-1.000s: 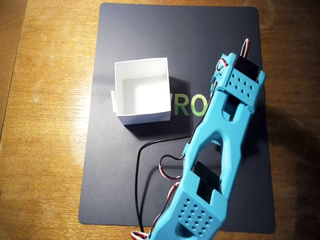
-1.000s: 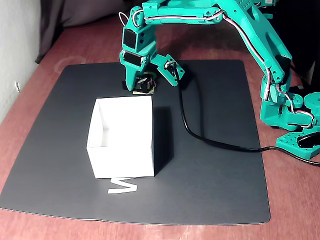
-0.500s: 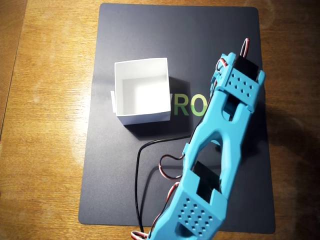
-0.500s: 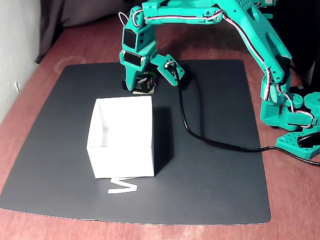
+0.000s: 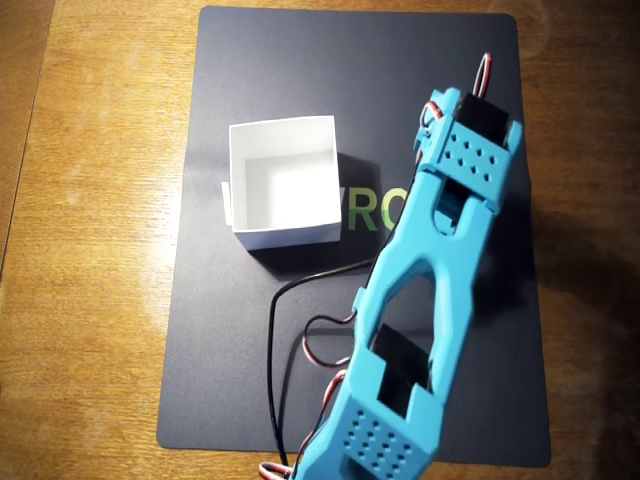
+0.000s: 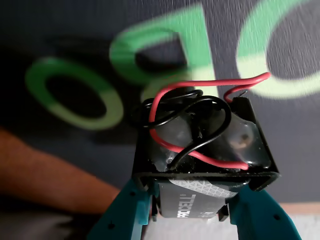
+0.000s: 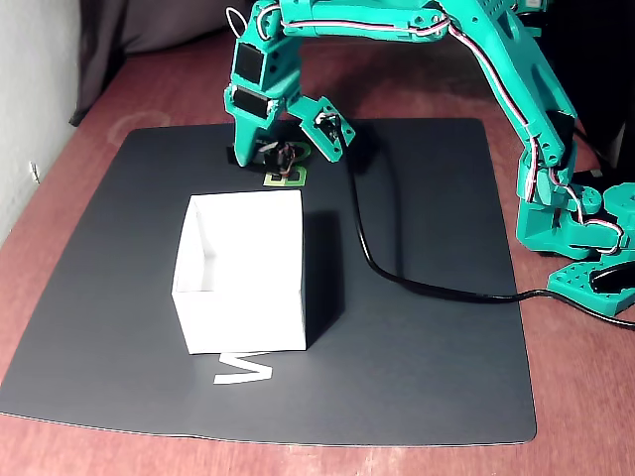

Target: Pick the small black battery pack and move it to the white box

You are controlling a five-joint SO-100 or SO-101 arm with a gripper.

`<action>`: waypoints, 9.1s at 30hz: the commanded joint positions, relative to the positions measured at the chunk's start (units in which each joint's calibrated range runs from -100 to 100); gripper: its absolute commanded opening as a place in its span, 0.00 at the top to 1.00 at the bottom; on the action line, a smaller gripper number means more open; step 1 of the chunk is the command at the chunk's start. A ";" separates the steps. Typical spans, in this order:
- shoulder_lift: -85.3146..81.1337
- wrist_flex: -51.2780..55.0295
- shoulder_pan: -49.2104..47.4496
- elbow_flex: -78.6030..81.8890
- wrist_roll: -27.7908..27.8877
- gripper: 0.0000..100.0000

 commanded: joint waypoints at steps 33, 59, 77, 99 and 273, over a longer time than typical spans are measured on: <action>-36.82 18.50 -45.29 -0.17 -48.28 0.91; -35.94 0.80 -42.48 29.40 -52.63 0.91; -36.03 -5.52 -42.36 38.02 -52.46 0.91; -35.94 -5.43 -42.95 39.01 -49.58 0.86; -133.53 6.40 -32.51 117.02 -61.48 0.99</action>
